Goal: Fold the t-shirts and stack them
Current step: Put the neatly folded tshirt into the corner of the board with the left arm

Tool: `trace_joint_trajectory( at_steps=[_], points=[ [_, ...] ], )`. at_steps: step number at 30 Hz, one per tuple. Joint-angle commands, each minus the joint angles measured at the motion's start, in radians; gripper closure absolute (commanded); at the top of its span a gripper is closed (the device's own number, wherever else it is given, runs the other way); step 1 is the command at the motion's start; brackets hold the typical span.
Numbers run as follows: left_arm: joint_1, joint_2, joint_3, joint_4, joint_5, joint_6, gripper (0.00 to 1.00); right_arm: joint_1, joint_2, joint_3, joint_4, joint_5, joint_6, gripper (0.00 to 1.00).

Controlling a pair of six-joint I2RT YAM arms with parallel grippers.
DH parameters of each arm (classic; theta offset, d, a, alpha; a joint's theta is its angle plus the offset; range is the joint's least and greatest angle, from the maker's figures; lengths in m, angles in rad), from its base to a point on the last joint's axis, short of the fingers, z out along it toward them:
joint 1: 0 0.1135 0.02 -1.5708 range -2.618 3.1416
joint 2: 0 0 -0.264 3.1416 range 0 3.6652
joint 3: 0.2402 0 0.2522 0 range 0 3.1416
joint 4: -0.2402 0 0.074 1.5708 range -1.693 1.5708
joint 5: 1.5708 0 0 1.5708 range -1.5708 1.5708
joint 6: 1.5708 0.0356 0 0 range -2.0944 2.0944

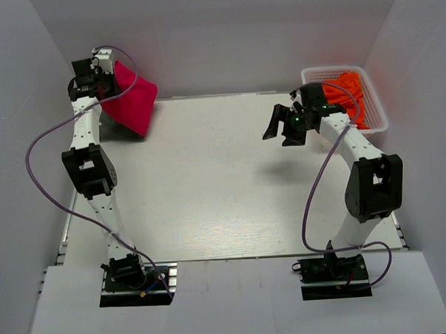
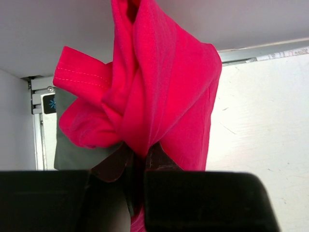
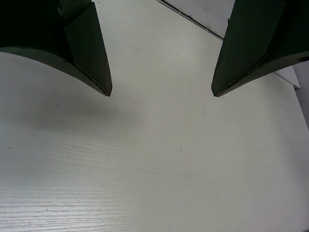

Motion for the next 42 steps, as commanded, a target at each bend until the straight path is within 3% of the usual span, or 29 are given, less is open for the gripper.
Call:
trace_joint_trajectory(
  at_steps=[1, 3, 11, 12, 13, 14, 15, 17, 24, 30, 35, 37, 38, 39, 40, 42],
  points=[
    [0.032, -0.059, -0.027, 0.067, 0.028, -0.011, 1.0, 0.002, 0.027, 0.048, 0.029, -0.034, 0.009, 0.1],
    [0.032, -0.047, -0.046, 0.097, 0.037, -0.011, 1.0, 0.002, 0.037, 0.054, 0.035, -0.04, 0.012, 0.1],
    [0.041, 0.0, -0.138, 0.245, -0.191, -0.03, 1.0, 0.004, 0.051, 0.074, 0.02, -0.031, 0.012, 0.1],
    [0.041, 0.0, -0.138, 0.254, -0.21, -0.042, 0.97, 0.002, 0.051, 0.073, 0.014, -0.028, 0.015, 0.1],
    [0.041, 0.016, -0.138, 0.271, -0.254, -0.042, 0.81, 0.001, 0.051, 0.073, 0.014, -0.027, 0.01, 0.1],
    [0.041, 0.028, -0.138, 0.271, -0.279, -0.054, 0.17, 0.001, 0.053, 0.071, 0.008, -0.024, 0.01, 0.1],
    [0.041, 0.028, -0.138, 0.285, -0.306, -0.054, 0.0, 0.004, 0.051, 0.071, 0.009, -0.019, 0.013, 0.1],
    [0.041, 0.039, -0.127, 0.297, -0.391, -0.079, 0.0, 0.002, 0.056, 0.073, 0.006, -0.019, 0.016, 0.1],
    [0.032, 0.026, -0.136, 0.312, -0.435, -0.099, 0.0, 0.004, 0.042, 0.064, 0.014, -0.034, 0.021, 0.1],
    [0.023, -0.047, -0.17, 0.273, -0.333, -0.141, 0.0, -0.001, -0.006, 0.015, 0.038, -0.03, 0.018, 0.1],
    [-0.022, -0.159, -0.211, 0.098, -0.155, -0.347, 0.0, 0.001, -0.093, -0.065, 0.098, -0.039, 0.026, 0.1],
    [-0.09, -0.263, -0.438, 0.146, -0.124, -0.429, 0.0, 0.001, -0.145, -0.151, 0.13, -0.028, 0.033, 0.1],
    [-0.121, -0.415, -0.545, 0.192, -0.124, -0.441, 0.0, -0.001, -0.188, -0.174, 0.155, -0.024, 0.038, 0.1],
    [-0.152, -0.503, -0.771, 0.247, -0.124, -0.457, 0.0, -0.004, -0.235, -0.2, 0.176, -0.022, 0.038, 0.1],
    [-0.181, -0.586, -0.876, 0.338, -0.145, -0.483, 0.0, -0.004, -0.26, -0.278, 0.187, 0.001, 0.035, 0.1],
    [-0.256, -0.806, -1.115, 0.365, -0.182, -0.552, 0.0, -0.001, -0.37, -0.362, 0.213, 0.016, 0.038, 0.1]
  ],
)
